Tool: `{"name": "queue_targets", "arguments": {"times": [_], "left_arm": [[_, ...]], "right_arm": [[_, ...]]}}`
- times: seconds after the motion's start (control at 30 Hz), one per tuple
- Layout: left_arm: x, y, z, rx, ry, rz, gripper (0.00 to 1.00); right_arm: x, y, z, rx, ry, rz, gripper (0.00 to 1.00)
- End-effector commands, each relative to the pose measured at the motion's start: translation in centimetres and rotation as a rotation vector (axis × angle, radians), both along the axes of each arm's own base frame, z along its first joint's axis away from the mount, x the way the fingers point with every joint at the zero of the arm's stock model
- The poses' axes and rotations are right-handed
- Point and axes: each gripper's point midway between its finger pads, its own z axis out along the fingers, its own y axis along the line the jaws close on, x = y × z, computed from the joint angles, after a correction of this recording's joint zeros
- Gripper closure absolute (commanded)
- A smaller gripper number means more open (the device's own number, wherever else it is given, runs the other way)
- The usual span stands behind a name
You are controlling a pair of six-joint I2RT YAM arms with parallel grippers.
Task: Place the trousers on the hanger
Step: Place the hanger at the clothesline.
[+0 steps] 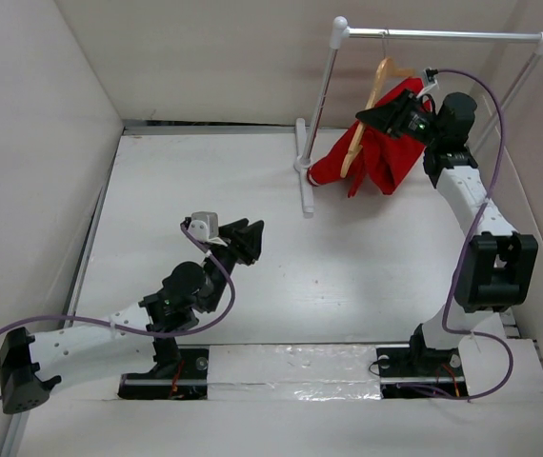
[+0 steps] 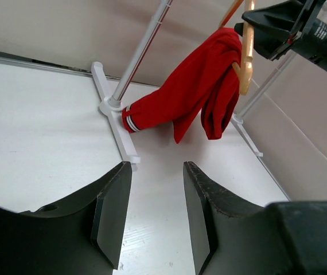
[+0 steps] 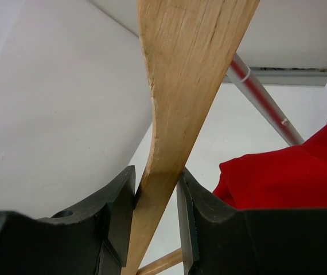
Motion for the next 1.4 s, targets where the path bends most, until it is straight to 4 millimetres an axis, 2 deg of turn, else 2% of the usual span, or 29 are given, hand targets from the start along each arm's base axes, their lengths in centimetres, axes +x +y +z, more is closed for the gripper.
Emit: {"name": "queue_targets", "arguments": {"times": [0.0, 0.4, 0.53, 0.7, 0.8, 0.93, 1.0, 1.03, 1.1, 1.13, 1.2, 1.33, 1.37], "left_arm": [[0.0, 0.7, 1.2, -0.055, -0.022, 0.018, 0.62], [0.1, 0.5, 0.8, -0.051, -0.016, 0.016, 0.62], [0.0, 0.4, 0.9, -0.054, -0.018, 0.006, 0.62], [0.0, 0.4, 0.8, -0.052, -0.017, 0.011, 0.61], [0.1, 0.5, 0.8, -0.053, -0.021, 0.013, 0.61], [0.1, 0.4, 0.7, -0.047, -0.021, 0.011, 0.60], [0.1, 0.4, 0.6, -0.049, -0.023, 0.014, 0.59], [0.2, 0.4, 0.5, -0.048, -0.022, 0.017, 0.59], [0.2, 0.1, 0.3, -0.041, -0.017, 0.014, 0.56], [0.2, -0.1, 0.5, -0.043, -0.019, 0.006, 0.54], [0.2, -0.6, 0.3, -0.028, -0.015, -0.007, 0.48], [1.0, -0.7, 0.2, -0.012, 0.005, -0.002, 0.39], [1.0, -1.2, 0.2, -0.010, 0.004, -0.038, 0.38]], "right_arm": [[-1.3, -0.1, 8.1, -0.034, -0.351, 0.026, 1.00], [0.3, -1.7, 8.5, -0.039, -0.343, 0.003, 1.00], [1.0, -2.8, 8.5, -0.040, -0.325, -0.031, 1.00], [2.6, -3.3, 6.1, -0.044, -0.267, -0.034, 1.00], [3.4, -4.5, 4.5, -0.051, -0.237, -0.064, 1.00], [3.6, -4.5, 3.3, -0.063, -0.212, -0.065, 0.99], [3.6, -5.2, 2.4, -0.089, -0.206, -0.090, 0.87], [3.3, -5.3, 2.7, -0.100, -0.214, -0.104, 0.71], [3.2, -5.7, 1.5, -0.123, -0.195, -0.133, 0.54], [3.0, -5.7, 1.4, -0.131, -0.198, -0.137, 0.38], [2.3, -5.8, 1.3, -0.154, -0.201, -0.142, 0.22], [1.2, -7.2, 1.3, -0.227, -0.198, -0.231, 0.20], [0.9, -7.5, 1.0, -0.243, -0.180, -0.252, 0.01]]}}
